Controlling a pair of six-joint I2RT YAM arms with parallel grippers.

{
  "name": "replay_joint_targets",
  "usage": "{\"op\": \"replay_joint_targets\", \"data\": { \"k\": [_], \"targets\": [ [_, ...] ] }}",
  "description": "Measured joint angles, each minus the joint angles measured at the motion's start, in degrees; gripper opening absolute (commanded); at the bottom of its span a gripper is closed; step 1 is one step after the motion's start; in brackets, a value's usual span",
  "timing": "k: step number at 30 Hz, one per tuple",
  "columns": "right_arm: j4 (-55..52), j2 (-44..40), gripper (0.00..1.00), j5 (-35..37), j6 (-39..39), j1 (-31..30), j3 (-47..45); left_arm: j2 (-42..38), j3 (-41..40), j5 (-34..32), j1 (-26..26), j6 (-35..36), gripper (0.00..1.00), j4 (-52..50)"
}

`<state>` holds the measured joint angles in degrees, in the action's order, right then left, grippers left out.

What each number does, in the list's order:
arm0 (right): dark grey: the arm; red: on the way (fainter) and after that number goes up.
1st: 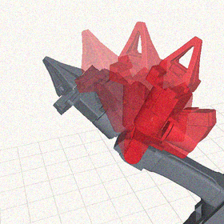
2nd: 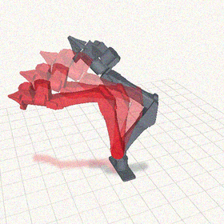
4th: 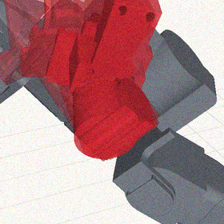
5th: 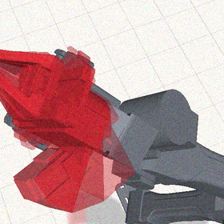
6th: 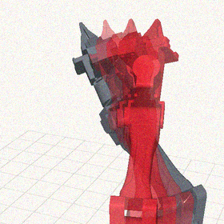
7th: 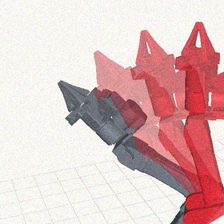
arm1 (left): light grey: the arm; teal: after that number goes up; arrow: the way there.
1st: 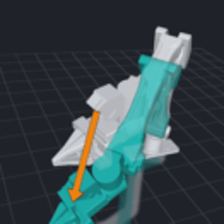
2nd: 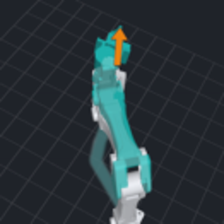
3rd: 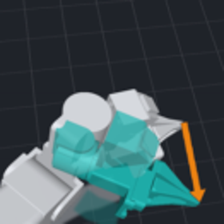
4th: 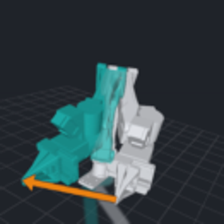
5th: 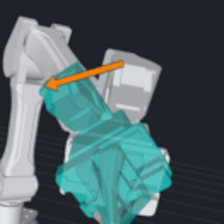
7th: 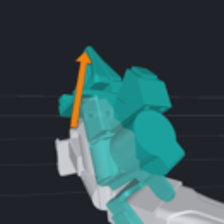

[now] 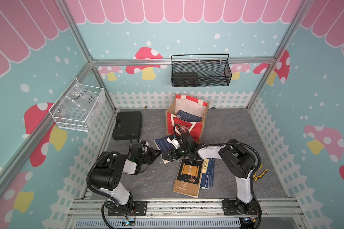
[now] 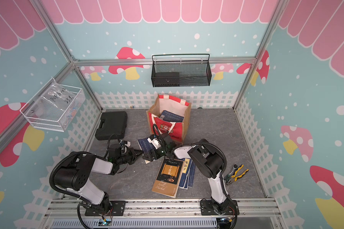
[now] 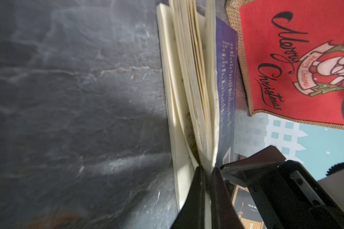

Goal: Put the books into the canvas bag
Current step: Pick up the book from the center of the board.

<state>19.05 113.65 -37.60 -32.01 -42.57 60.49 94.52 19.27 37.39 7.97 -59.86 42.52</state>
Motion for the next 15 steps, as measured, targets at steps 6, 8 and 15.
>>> {"op": "replay_joint_targets", "data": {
  "k": [6, 8, 15],
  "targets": [
    [0.7, -5.1, 0.91, 0.9, -1.3, 3.6, -5.9, -1.7, -0.6, -0.7, 0.0, 0.1, 0.0, 0.2],
    [0.8, -7.1, 0.91, 1.4, -1.5, 4.7, -7.5, -3.7, -0.8, -0.7, 0.0, 0.1, 0.0, -0.3],
    [1.9, -12.6, 0.92, 2.0, -2.4, 6.7, -11.3, -16.0, -2.5, -0.7, 0.1, 1.2, 0.0, -3.9]
  ]
}}
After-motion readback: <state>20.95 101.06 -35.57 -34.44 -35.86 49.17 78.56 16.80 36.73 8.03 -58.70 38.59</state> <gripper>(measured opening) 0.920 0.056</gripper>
